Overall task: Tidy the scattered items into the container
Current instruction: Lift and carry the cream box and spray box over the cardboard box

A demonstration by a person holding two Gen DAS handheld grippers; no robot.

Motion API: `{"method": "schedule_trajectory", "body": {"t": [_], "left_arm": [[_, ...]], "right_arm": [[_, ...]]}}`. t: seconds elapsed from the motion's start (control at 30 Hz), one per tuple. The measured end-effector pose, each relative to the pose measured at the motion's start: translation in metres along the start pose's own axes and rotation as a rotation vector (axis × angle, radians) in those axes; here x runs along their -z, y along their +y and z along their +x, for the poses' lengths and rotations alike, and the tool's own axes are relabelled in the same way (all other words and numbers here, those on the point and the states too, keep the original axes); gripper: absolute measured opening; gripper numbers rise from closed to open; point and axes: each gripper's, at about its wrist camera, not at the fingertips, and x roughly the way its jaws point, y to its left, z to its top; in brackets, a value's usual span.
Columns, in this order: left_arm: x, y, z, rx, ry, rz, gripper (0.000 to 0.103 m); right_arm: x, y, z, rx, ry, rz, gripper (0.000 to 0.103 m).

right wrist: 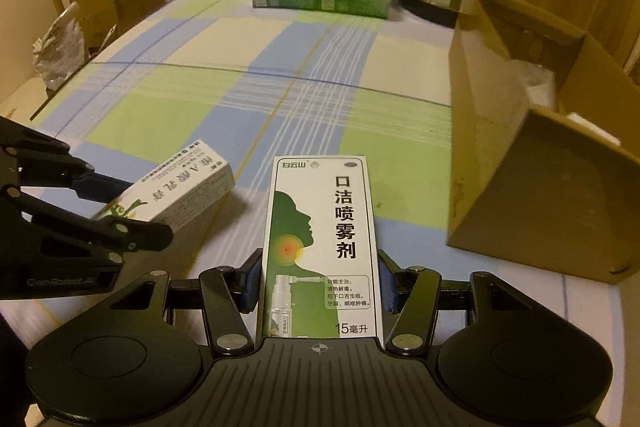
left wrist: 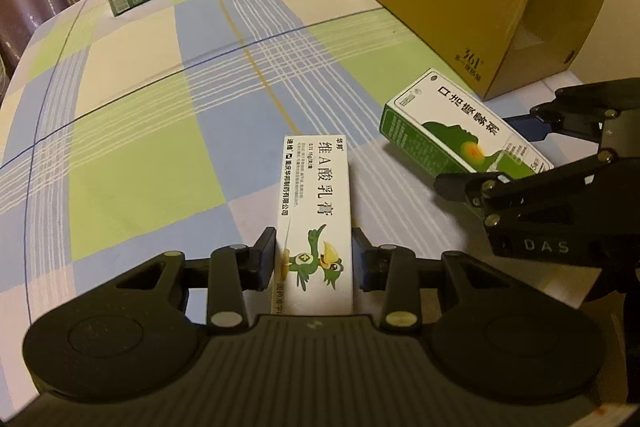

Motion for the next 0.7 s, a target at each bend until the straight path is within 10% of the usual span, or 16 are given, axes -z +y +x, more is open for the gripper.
{"method": "schedule_trajectory", "body": {"t": [0.7], "left_arm": [[-0.013,-0.058,-0.071,0.0,-0.108,0.052,0.033]], "right_arm": [[0.0,-0.036,-0.095,0.086,-0.149,0.051,0.053]]}}
